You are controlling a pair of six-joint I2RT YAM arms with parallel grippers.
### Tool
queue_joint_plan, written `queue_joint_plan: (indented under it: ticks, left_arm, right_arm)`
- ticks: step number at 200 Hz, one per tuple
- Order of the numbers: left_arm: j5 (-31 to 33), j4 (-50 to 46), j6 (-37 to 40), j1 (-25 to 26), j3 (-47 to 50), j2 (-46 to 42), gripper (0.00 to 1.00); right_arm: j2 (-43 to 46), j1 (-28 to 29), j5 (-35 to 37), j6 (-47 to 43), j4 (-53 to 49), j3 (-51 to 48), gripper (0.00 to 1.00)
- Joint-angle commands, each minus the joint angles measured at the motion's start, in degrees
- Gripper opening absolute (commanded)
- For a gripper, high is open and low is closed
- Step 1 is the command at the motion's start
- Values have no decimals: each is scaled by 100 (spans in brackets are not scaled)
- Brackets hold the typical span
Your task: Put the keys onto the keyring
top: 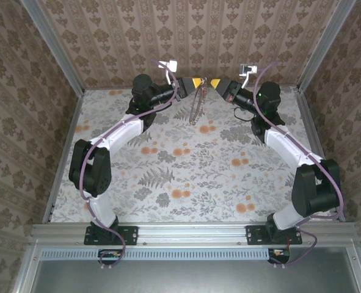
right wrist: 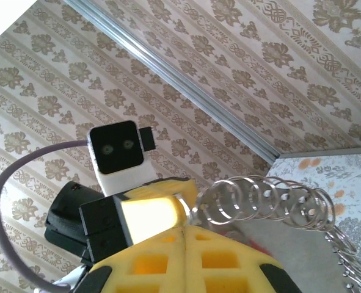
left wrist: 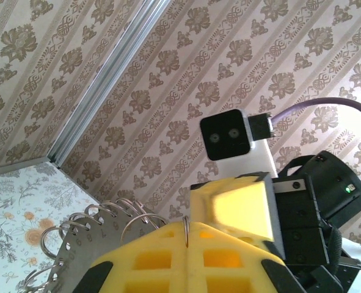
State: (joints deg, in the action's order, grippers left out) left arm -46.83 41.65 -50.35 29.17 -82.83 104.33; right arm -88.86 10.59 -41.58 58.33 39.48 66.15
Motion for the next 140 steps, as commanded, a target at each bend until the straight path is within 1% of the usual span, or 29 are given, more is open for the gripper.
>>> queue_joint_plan:
  ticks: [1,41,87,140]
  left_arm:
    - [8,414,-94,-8,-5,-9,0]
    - [59,435,-98,1,-5,8,0]
    - [95,379,-70,1,-11,16,0]
    - [89,383,-107,1,-40,39,0]
  right_arm:
    - [-167,95,15,4,79,287,0]
    - [-360,367,-124,-9,69,480,0]
    - [26,632,-85,-392,-276,91,0]
    - [81,571,-82,-446,-341,57,0]
